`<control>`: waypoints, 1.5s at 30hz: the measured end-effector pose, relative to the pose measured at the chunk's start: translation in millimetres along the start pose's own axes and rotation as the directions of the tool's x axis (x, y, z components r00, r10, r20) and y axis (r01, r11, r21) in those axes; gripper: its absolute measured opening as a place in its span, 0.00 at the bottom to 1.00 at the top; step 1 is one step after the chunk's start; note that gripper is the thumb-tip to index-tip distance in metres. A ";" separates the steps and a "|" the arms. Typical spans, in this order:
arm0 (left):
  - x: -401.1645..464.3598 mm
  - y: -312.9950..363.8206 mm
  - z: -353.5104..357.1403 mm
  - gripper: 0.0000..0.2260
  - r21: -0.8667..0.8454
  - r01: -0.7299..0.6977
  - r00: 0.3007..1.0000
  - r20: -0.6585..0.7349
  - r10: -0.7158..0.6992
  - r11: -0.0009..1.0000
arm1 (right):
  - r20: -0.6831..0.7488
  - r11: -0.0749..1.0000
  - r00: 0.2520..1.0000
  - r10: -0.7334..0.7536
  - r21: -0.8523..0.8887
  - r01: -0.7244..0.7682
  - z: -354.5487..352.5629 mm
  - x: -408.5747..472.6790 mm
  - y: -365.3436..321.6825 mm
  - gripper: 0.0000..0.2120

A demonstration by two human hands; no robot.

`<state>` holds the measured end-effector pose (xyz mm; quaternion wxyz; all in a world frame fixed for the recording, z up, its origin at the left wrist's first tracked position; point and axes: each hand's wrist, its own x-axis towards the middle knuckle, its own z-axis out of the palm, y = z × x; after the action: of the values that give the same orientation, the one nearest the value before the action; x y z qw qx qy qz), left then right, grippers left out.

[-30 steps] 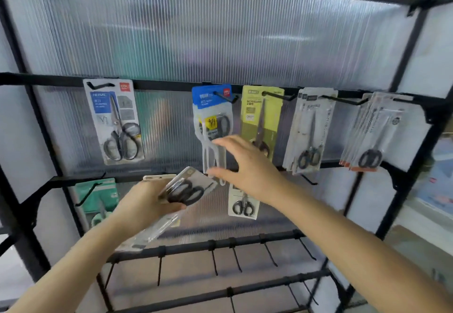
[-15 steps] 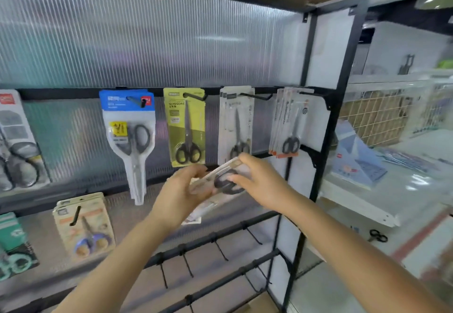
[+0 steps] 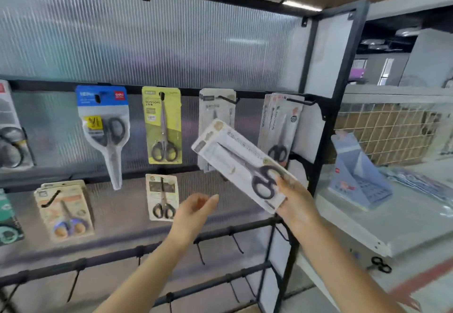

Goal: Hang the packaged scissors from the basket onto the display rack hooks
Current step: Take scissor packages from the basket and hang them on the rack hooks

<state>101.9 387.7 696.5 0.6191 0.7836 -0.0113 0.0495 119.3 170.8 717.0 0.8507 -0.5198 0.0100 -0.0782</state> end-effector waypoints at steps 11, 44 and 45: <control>-24.0 15.9 43.7 0.11 -0.524 0.132 0.987 -0.007 -0.159 0.842 | 0.151 0.874 0.882 0.445 -0.288 -0.392 -22.2 -44.0 43.6 0.18; 47.2 76.3 10.2 0.06 -0.245 -0.290 0.937 0.121 0.326 0.925 | 0.529 0.390 0.772 -0.352 -0.667 0.635 102.2 65.0 -151.9 0.03; 47.1 73.8 9.4 0.02 -0.216 -0.310 0.930 0.132 0.342 0.926 | 0.521 0.400 0.773 -0.362 -0.662 0.634 102.8 66.8 -153.4 0.04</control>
<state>143.6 363.4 770.2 0.6715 0.7089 -0.1985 0.0849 176.6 183.3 904.4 0.4409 -0.8311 -0.2398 -0.2394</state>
